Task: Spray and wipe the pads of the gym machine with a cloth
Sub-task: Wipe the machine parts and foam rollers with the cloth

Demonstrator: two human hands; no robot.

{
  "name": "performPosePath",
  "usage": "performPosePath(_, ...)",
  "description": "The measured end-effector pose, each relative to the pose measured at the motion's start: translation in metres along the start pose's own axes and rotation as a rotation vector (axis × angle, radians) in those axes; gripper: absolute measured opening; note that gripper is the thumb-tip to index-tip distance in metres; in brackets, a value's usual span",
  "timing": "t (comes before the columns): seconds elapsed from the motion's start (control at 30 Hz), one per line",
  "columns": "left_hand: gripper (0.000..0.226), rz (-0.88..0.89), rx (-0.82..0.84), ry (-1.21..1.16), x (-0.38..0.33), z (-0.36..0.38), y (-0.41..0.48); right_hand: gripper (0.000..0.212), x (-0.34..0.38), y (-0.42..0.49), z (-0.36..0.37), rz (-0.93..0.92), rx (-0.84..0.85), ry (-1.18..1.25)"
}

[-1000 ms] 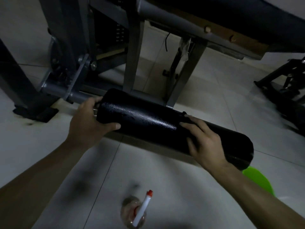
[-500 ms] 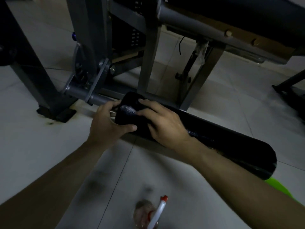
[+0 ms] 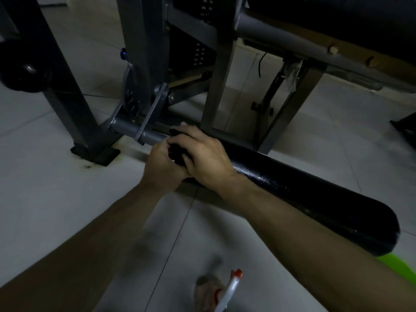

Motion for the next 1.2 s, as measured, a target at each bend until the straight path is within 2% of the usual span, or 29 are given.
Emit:
performPosePath(0.17,0.084,-0.096,-0.034,-0.031,0.01,-0.002,-0.001,0.046,-0.038,-0.073,-0.025,0.023,0.087,-0.146)
performPosePath(0.3,0.087,-0.108,-0.029,-0.024,0.01,-0.001,0.002,0.049,-0.063,-0.118,-0.043,0.165,-0.034,-0.129)
performPosePath(0.37,0.084,-0.105,-0.028,-0.018,0.007,-0.002,0.0,0.05,-0.054,-0.114,-0.033,0.217,-0.131,-0.089)
performPosePath(0.43,0.079,-0.083,-0.002,0.007,0.001,-0.001,0.001,0.05,-0.035,-0.085,-0.012,0.194,-0.155,-0.053)
performPosePath(0.53,0.062,-0.021,0.022,0.147,-0.014,0.002,-0.003,0.046,-0.017,-0.045,0.004,0.137,-0.116,-0.012)
performPosePath(0.57,0.064,-0.013,-0.009,0.216,-0.018,0.002,-0.006,0.044,-0.018,-0.044,0.003,0.113,-0.098,-0.035)
performPosePath(0.67,0.096,-0.072,-0.112,0.584,-0.036,0.015,-0.017,0.044,-0.036,-0.086,-0.011,0.092,-0.045,-0.134)
performPosePath(0.73,0.099,0.042,-0.045,0.766,-0.056,0.038,-0.02,0.046,-0.055,-0.132,-0.022,0.14,-0.064,-0.171)
performPosePath(0.83,0.101,0.181,0.131,0.908,-0.074,0.079,-0.015,0.056,-0.085,-0.209,-0.039,0.26,-0.119,-0.199)
performPosePath(0.93,0.116,0.194,0.272,0.997,-0.072,0.115,-0.009,0.061,-0.109,-0.281,-0.052,0.426,-0.22,-0.183)
performPosePath(1.0,0.119,0.194,0.26,1.049,-0.071,0.127,-0.009,0.058,-0.116,-0.304,-0.054,0.52,-0.313,-0.142)
performPosePath(1.1,0.115,0.199,0.221,1.067,-0.07,0.131,-0.007,0.059,-0.103,-0.272,-0.041,0.536,-0.392,-0.057)
performPosePath(1.2,0.113,0.201,0.209,1.103,-0.072,0.131,-0.007,0.044,-0.076,-0.198,-0.025,0.431,-0.323,0.011)
Point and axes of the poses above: each hand's wrist, its own y-axis towards the middle knuckle, its own z-axis out of the palm, x = y × z, the point moved 7 cm from there along y, towards the middle knuckle, and after that the axes turned 15 degrees about x, right-handed, at the moved point
